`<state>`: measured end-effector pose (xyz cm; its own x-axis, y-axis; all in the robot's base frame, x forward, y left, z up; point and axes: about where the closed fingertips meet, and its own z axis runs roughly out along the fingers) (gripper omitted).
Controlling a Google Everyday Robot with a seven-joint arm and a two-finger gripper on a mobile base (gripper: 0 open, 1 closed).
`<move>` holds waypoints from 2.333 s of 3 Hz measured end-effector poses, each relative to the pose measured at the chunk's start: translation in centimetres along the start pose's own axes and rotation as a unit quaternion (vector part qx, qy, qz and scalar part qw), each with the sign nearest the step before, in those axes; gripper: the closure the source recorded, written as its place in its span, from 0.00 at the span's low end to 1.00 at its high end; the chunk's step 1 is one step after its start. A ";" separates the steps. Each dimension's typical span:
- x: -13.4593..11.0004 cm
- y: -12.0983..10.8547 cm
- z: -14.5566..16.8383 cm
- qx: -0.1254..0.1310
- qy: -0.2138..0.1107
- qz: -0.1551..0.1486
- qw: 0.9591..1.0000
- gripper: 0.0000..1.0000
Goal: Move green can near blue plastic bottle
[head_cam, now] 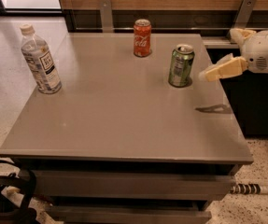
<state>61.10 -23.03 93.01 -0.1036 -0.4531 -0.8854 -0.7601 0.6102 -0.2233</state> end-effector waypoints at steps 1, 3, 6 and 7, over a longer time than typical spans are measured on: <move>0.3 -0.6 2.9 -0.016 -0.055 0.010 0.998 0.00; 0.8 -0.2 7.0 -0.066 -0.166 0.039 0.983 0.00; 0.8 1.1 8.9 -0.108 -0.205 0.066 0.971 0.16; 0.6 1.2 9.1 -0.110 -0.205 0.066 0.970 0.39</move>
Offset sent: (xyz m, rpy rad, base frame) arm 0.0522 0.0342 -0.0381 0.3207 -0.1247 0.1364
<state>65.95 -16.60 88.48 0.0210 -0.0557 -0.9982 -0.8808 0.4714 -0.0448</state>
